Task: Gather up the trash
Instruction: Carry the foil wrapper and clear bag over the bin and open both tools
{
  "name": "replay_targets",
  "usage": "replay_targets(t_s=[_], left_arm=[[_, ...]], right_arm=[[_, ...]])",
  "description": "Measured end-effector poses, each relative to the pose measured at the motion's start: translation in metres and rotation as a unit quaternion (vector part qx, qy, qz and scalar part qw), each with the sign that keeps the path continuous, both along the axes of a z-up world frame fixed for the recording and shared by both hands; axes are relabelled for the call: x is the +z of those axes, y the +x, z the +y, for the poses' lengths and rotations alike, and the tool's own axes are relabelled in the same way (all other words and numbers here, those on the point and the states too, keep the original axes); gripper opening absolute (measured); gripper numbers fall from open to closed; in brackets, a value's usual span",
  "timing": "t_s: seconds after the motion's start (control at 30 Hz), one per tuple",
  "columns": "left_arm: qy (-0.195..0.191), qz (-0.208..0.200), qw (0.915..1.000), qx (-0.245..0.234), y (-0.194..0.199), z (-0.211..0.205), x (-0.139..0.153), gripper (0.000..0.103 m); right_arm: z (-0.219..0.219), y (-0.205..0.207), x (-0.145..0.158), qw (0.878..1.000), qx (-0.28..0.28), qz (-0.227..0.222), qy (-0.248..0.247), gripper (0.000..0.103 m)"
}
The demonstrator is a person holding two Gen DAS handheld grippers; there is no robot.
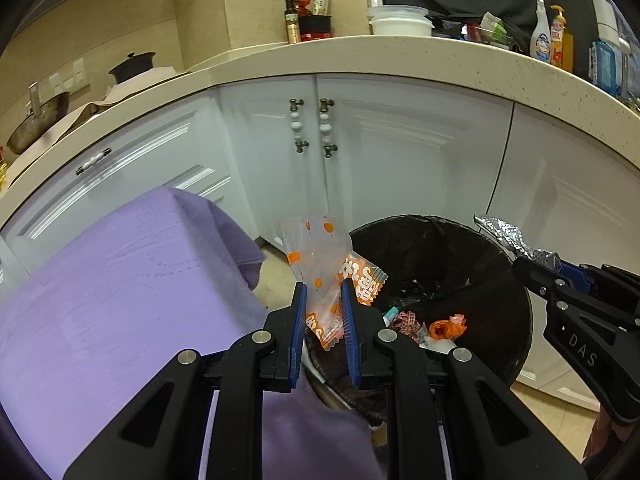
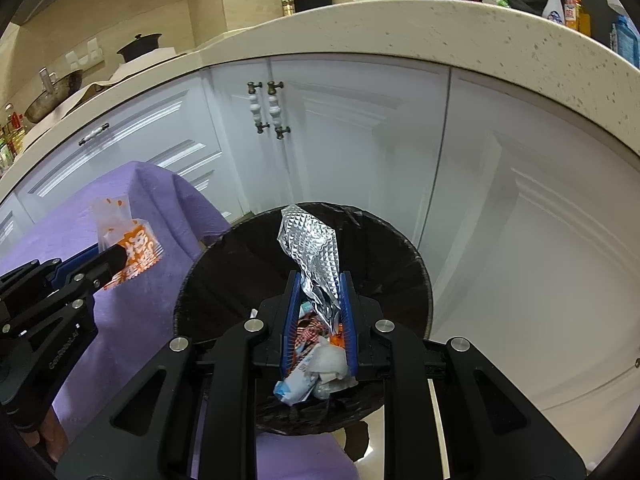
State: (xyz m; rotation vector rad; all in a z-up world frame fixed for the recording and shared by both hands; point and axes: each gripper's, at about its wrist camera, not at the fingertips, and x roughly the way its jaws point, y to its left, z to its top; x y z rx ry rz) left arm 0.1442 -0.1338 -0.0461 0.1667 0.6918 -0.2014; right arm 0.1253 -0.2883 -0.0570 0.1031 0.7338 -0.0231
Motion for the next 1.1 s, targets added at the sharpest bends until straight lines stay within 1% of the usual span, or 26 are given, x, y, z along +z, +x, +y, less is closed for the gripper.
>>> replay_targets(t_s=[0.17,0.23,0.27,0.3,0.33,0.37,0.4,0.43,0.6,0.87,0.93,0.97,1.0,1.1], left_arm=[[0.0,-0.002,1.0,-0.008,0.006,-0.011,-0.003,0.019],[0.0,-0.005,0.9999,-0.01,0.007,-0.014,-0.004,0.021],[0.001,-0.007,0.9999,-0.008,0.008,-0.015,-0.004,0.023],[0.0,-0.008,1.0,-0.006,0.01,-0.016,-0.005,0.028],[-0.001,-0.007,1.0,-0.006,0.011,-0.017,-0.005,0.033],[-0.002,-0.007,1.0,-0.005,0.012,-0.018,-0.005,0.037],[-0.002,-0.008,1.0,-0.003,0.012,-0.018,-0.005,0.046],[-0.002,-0.012,0.9999,-0.002,0.012,-0.019,-0.005,0.054],[-0.003,-0.021,0.9998,-0.002,0.009,-0.02,-0.002,0.06],[-0.01,-0.031,0.9995,-0.002,0.002,-0.018,0.006,0.068],[-0.011,-0.038,0.9992,0.0,-0.003,-0.015,0.01,0.071],[-0.012,-0.041,0.9991,0.001,-0.004,-0.014,0.012,0.072],[-0.013,-0.044,0.999,0.002,-0.007,-0.012,0.014,0.072],[-0.015,-0.048,0.9987,0.003,-0.013,-0.006,0.018,0.073]], right_arm=[[-0.007,0.004,-0.005,1.0,-0.011,0.002,0.001,0.019],[-0.01,0.006,-0.006,1.0,-0.018,-0.001,0.0,0.022],[-0.011,0.006,-0.007,1.0,-0.021,-0.002,0.001,0.034],[-0.013,0.007,-0.007,1.0,-0.028,-0.006,0.002,0.05],[-0.015,0.007,-0.006,0.999,-0.035,-0.012,0.002,0.052],[-0.017,0.007,-0.006,0.999,-0.038,-0.014,0.001,0.052],[-0.019,0.008,-0.006,0.999,-0.038,-0.013,0.002,0.052],[-0.02,0.008,-0.006,0.999,-0.038,-0.013,0.003,0.052],[-0.021,0.007,-0.004,0.999,-0.041,-0.017,0.001,0.052],[-0.02,0.001,0.003,0.999,-0.045,-0.023,-0.006,0.054],[-0.018,-0.003,0.006,0.999,-0.046,-0.027,-0.009,0.056],[-0.017,-0.005,0.007,0.998,-0.047,-0.029,-0.009,0.061],[-0.015,-0.007,0.009,0.998,-0.049,-0.032,-0.011,0.063],[-0.011,-0.013,0.013,0.998,-0.045,-0.037,-0.015,0.063]])
